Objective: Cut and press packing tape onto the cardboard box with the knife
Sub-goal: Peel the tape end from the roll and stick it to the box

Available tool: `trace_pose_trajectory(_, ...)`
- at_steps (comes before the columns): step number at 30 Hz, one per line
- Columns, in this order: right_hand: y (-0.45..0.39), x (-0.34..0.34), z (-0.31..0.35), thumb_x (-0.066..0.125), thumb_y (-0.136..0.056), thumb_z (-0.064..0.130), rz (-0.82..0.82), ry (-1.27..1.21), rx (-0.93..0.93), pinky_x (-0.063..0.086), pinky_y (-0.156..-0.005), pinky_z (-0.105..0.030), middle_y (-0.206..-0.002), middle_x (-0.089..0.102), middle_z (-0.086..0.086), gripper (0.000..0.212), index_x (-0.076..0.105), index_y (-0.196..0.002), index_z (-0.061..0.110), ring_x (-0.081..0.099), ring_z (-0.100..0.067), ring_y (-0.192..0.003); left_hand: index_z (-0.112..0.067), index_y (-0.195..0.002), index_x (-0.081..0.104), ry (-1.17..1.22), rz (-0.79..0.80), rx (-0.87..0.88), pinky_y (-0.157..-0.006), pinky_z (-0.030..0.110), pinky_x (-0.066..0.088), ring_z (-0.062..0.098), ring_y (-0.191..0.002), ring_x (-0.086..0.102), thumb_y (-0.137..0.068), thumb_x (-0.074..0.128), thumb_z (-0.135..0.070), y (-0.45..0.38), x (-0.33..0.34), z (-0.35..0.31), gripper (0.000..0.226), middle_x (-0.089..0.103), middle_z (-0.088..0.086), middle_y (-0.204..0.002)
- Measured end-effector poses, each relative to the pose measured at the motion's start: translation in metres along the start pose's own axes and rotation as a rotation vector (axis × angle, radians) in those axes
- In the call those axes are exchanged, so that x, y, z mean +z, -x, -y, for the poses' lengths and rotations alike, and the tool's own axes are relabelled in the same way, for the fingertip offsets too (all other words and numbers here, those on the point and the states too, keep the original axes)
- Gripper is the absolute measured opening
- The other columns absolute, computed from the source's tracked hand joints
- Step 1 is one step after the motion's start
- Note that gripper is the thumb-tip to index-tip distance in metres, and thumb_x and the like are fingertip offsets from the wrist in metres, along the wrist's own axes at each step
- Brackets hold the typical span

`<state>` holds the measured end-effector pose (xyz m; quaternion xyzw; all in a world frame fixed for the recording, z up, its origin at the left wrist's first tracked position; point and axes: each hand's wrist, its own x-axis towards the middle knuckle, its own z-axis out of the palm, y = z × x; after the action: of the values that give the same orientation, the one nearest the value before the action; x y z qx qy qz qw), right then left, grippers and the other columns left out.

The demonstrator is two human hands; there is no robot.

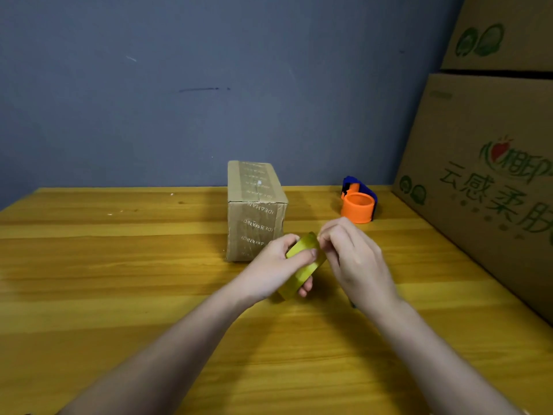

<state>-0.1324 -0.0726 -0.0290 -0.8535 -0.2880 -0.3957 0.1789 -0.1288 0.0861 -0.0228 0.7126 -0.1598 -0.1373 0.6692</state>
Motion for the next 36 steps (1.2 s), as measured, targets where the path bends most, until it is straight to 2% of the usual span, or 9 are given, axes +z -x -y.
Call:
trace_pose_trajectory(8,-0.005,-0.009,0.003,0.044,-0.08,0.009,0.07,0.039,-0.029,0.05,-0.056,-0.041,-0.088,0.056,-0.008,0.011,0.039,-0.084,0.017,0.057,-0.025,-0.076,-0.007,-0.091,0.047,0.004,-0.037,0.018,-0.04,0.021,0.047,0.012,-0.04,0.055,-0.095,0.053,-0.014,-0.002,0.006,-0.002,0.01,0.055,0.014,-0.059)
trace_pose_trajectory(12,-0.01,-0.014,0.009,0.041,-0.081,0.014,0.152,0.066,-0.004,0.048,-0.052,-0.043,-0.086,0.052,-0.005,0.005,0.039,-0.082,0.017,0.052,-0.022,-0.072,-0.006,-0.095,0.045,-0.069,-0.062,0.036,-0.042,0.024,0.048,0.014,-0.041,0.056,-0.094,0.055,-0.016,-0.004,0.006,0.002,0.013,0.056,0.014,-0.059)
trace_pose_trajectory(15,-0.015,-0.017,0.012,0.053,-0.08,0.005,0.188,0.038,0.088,0.047,-0.053,-0.044,-0.084,0.049,-0.002,0.018,0.041,-0.08,0.017,0.049,-0.022,-0.069,-0.009,-0.089,0.044,-0.125,-0.077,0.037,-0.044,0.025,0.048,0.016,-0.042,0.055,-0.093,0.056,-0.016,-0.006,0.006,0.004,0.014,0.057,0.014,-0.058)
trace_pose_trajectory(19,-0.023,-0.018,0.008,0.062,-0.082,0.003,0.175,-0.162,0.33,0.05,-0.064,-0.034,-0.082,0.054,0.006,0.02,0.049,-0.083,0.019,0.055,-0.014,-0.074,-0.01,-0.087,0.045,-0.099,-0.047,0.031,-0.042,0.024,0.048,0.014,-0.041,0.056,-0.094,0.055,-0.014,-0.006,0.005,0.004,0.013,0.057,0.013,-0.058)
trace_pose_trajectory(22,-0.031,-0.019,0.0,0.065,-0.083,0.001,0.274,-0.586,0.6,0.05,-0.072,-0.018,-0.087,0.06,0.002,0.025,0.053,-0.101,0.014,0.06,-0.013,-0.082,-0.009,-0.085,0.048,-0.027,-0.066,0.019,-0.039,0.021,0.046,0.013,-0.039,0.055,-0.094,0.054,-0.013,-0.005,0.004,0.004,0.011,0.055,0.012,-0.056)
trace_pose_trajectory(24,-0.032,-0.02,-0.005,0.065,-0.081,-0.004,0.347,-0.724,0.662,0.05,-0.073,-0.015,-0.092,0.059,-0.002,0.035,0.053,-0.11,0.011,0.058,-0.013,-0.085,-0.01,-0.085,0.05,-0.001,-0.08,0.005,-0.038,0.02,0.044,0.012,-0.037,0.054,-0.095,0.052,-0.013,-0.005,0.003,0.004,0.011,0.055,0.012,-0.055)
trace_pose_trajectory(28,-0.028,-0.013,-0.008,0.069,-0.081,0.0,0.311,-0.791,0.707,0.05,-0.07,-0.01,-0.089,0.06,-0.001,0.039,0.058,-0.117,0.01,0.058,-0.008,-0.079,-0.011,-0.086,0.05,0.007,-0.064,-0.002,-0.038,0.019,0.043,0.01,-0.036,0.054,-0.095,0.051,-0.014,-0.004,0.002,0.003,0.01,0.055,0.012,-0.056)
trace_pose_trajectory(33,-0.024,-0.008,-0.008,0.069,-0.082,0.008,0.276,-0.803,0.715,0.049,-0.074,-0.014,-0.084,0.067,0.0,0.017,0.07,-0.098,0.013,0.061,-0.009,-0.081,-0.012,-0.086,0.052,0.012,-0.077,0.0,-0.039,0.02,0.044,0.012,-0.038,0.054,-0.095,0.052,-0.015,-0.005,0.002,0.005,0.009,0.057,0.01,-0.055)
trace_pose_trajectory(36,-0.02,-0.002,-0.004,0.071,-0.081,0.008,0.164,-0.722,0.688,0.05,-0.076,-0.025,-0.083,0.069,-0.005,0.009,0.071,-0.082,0.016,0.061,-0.011,-0.077,-0.013,-0.087,0.052,0.017,-0.09,-0.004,-0.04,0.02,0.044,0.014,-0.038,0.054,-0.095,0.053,-0.016,-0.005,0.001,0.006,0.009,0.058,0.008,-0.052)
